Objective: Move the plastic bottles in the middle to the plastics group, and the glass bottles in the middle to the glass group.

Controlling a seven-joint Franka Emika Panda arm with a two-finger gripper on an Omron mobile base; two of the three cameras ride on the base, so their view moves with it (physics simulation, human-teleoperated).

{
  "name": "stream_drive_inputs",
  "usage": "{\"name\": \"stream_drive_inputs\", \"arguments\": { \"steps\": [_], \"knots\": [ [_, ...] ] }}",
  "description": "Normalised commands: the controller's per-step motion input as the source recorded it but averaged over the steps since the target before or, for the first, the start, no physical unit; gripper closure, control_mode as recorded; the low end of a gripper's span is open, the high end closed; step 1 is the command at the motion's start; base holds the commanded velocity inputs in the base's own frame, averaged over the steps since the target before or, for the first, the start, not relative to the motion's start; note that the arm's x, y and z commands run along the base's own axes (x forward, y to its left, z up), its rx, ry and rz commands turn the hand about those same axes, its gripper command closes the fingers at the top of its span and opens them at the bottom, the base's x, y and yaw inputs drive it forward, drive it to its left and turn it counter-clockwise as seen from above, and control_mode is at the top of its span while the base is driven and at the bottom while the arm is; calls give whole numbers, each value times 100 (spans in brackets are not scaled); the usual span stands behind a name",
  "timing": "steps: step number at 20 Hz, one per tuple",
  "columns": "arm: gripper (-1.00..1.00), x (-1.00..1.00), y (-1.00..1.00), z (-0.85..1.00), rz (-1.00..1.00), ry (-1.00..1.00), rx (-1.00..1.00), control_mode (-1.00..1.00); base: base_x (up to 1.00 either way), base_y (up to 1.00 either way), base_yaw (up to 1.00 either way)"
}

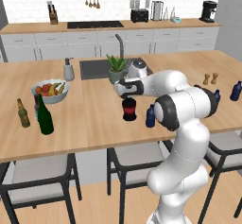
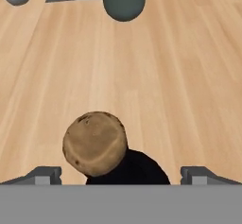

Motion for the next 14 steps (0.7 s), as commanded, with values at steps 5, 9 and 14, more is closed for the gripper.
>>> {"name": "stream_drive_inputs", "arguments": {
  "steps": [5, 9, 14],
  "knots": [
    [100, 0, 0, -4, 0, -11, 0, -100, 0, 0, 0],
    [100, 4, 0, 0, 0, -11, 0, -100, 0, 0, 0],
    [100, 1, 0, 0, 0, -4, 0, -100, 0, 0, 0]
  ]
}}
